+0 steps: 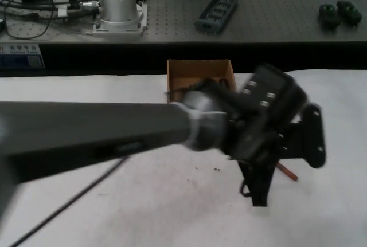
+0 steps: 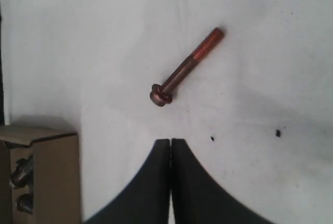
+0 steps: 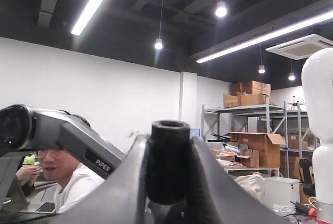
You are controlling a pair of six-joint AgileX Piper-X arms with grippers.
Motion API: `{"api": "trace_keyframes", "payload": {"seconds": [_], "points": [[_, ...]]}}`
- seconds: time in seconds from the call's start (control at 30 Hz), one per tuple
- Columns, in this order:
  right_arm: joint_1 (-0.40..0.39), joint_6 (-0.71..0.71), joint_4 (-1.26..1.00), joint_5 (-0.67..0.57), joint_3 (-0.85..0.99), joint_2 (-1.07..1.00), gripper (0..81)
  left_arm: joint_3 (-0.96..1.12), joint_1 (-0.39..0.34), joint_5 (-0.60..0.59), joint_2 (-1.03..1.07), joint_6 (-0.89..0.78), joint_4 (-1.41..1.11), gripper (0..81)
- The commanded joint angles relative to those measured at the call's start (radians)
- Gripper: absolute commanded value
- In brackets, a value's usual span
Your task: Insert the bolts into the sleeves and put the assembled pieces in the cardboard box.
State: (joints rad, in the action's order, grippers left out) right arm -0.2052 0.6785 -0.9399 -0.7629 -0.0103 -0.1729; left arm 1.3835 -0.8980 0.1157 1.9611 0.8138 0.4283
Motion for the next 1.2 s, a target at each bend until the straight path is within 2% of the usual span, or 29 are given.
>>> {"api": "trace_keyframes", "payload": {"seconds": [0.0, 0.13, 0.4, 0.53, 0.63, 0.87, 1.07, 1.17], "points": [[0.005, -0.01, 0.009, 0.013, 0.01, 0.005, 7.1, 0.22, -0.022, 0.153, 0.143, 0.039, 0.128, 0.6], [0.005, -0.014, 0.011, 0.013, 0.01, 0.005, 7.1, 0.31, -0.034, 0.17, 0.211, 0.06, 0.148, 0.6], [0.005, -0.028, 0.035, 0.013, 0.01, 0.005, 7.1, 0.316, -0.057, 0.173, 0.218, 0.084, 0.139, 0.6], [0.005, -0.028, 0.038, 0.013, 0.01, 0.005, 7.1, 0.316, -0.061, 0.258, 0.218, 0.01, 0.117, 0.5], [0.005, -0.028, 0.038, 0.013, 0.01, 0.005, 7.1, 0.316, -0.063, 0.336, 0.218, -0.025, 0.101, 4.7], [0.005, -0.028, 0.038, 0.01, 0.01, 0.005, 7.1, 0.316, -0.068, 0.328, 0.231, -0.005, 0.087, 23.8], [0.005, -0.028, 0.038, 0.006, 0.01, 0.005, 7.1, 0.316, -0.07, 0.327, 0.231, -0.007, 0.027, 24.2], [0.005, -0.028, 0.038, 0.006, 0.01, 0.005, 7.1, 0.316, -0.08, 0.332, 0.231, -0.067, 0.079, 24.2]]}}
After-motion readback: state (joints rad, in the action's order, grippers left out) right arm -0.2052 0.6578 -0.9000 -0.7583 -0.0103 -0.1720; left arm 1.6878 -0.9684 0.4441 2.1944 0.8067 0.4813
